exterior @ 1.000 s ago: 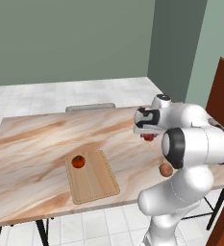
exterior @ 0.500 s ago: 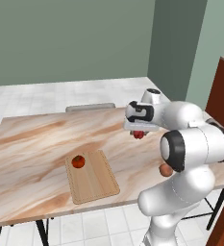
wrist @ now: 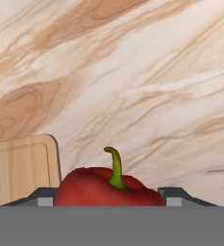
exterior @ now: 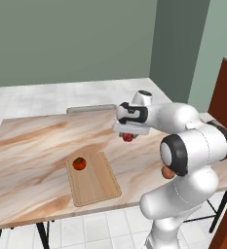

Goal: Place the avocado, onion, tomato, and bell pepper on the cutting board.

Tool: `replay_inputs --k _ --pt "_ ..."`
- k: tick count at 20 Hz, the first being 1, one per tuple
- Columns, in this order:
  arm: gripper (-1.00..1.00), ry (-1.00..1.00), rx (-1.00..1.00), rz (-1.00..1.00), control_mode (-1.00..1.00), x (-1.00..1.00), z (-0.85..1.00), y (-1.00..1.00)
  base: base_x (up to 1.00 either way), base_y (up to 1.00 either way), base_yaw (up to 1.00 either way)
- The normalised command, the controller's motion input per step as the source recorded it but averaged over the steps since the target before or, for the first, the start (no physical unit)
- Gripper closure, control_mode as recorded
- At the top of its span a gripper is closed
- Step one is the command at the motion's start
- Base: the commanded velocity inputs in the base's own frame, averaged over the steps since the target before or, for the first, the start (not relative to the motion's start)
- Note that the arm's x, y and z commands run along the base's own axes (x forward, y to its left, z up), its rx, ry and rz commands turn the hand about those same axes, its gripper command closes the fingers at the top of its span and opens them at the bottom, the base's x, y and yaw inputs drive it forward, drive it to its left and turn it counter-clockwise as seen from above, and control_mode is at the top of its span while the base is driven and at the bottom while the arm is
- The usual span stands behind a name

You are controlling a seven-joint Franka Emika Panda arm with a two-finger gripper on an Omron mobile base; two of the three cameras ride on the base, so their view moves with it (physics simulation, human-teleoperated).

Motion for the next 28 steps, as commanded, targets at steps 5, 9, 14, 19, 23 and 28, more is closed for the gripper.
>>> replay_inputs --k 5,9,14,19,23,28 --pt "1.0 0.0 0.02 0.0 -1.0 -0.14 0.0 0.48 0.0 0.0 0.0" --pt "1.0 0.0 0.0 0.0 -1.0 -0.27 0.0 0.45 0.0 0.0 0.0" --pt "1.0 0.0 0.0 0.0 -1.0 -0.19 -0.01 0.48 0.0 0.0 0.0" --pt "1.0 0.0 0.0 0.0 -1.0 -0.03 -0.08 0.47 0.0 0.0 0.0" --pt "1.0 0.0 0.0 0.0 -1.0 0.0 -0.18 0.38 0.0 0.0 0.0" --pt "1.0 0.0 0.0 0.0 -1.0 0.0 -0.26 0.24 0.0 0.0 0.0"
